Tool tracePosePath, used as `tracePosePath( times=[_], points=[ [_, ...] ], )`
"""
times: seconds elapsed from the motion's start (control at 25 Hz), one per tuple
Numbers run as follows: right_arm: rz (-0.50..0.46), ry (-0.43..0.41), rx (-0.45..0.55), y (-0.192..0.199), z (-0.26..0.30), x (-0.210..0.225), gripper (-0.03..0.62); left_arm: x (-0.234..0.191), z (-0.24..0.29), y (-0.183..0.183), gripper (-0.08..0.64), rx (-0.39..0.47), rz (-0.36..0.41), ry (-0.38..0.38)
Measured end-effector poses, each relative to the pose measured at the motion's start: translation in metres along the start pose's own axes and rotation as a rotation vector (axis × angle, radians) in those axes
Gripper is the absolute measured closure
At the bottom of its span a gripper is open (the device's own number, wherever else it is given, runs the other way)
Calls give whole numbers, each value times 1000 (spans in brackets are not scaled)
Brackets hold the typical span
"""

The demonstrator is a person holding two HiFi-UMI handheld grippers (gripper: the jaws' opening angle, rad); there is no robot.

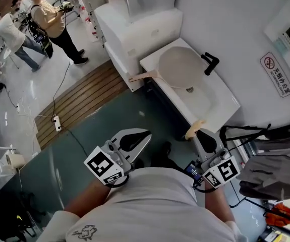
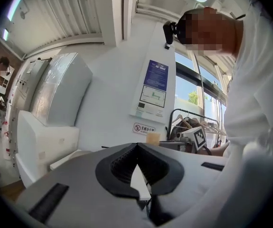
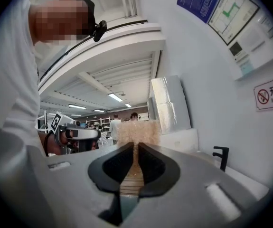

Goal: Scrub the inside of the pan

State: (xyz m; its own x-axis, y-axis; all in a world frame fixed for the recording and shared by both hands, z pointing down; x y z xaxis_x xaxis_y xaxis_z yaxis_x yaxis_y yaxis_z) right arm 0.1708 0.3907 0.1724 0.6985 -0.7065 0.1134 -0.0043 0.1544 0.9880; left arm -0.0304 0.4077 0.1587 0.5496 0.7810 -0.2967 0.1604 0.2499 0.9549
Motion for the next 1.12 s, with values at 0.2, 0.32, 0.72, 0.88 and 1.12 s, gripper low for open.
tracePosePath(
  times=[0.2,0.32,0.72,0.88,1.12],
  points=[
    [-1,-52,-6,-4,22,64,558,-24,56,-5,563,5,3,-35],
    [9,-62,-1,-7,26,100,558,-33,92,-10,563,1,16,-46],
    [49,-45,7,-5,29,174,557,-55,166,-16,563,-19,38,-29],
    [56,-16,4,-8,41,188,557,-71,185,-19,563,-34,28,18],
    [60,66,2,-12,67,205,557,-114,203,-32,563,-22,46,83]
  ],
)
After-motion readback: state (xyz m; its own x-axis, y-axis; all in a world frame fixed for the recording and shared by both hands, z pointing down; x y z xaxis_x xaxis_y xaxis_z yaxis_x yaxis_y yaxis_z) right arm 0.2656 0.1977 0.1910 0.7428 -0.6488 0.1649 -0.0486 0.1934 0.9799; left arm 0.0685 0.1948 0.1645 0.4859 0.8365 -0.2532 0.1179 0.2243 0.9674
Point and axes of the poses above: the fingertips, and each gripper's own axes: z forward along the fingers, x to its right, y out of its underside, the point moved 5 cm from there along -z, backward along the fingers, and after that the axes turned 1 degree about -z, right-handed, at the moved point
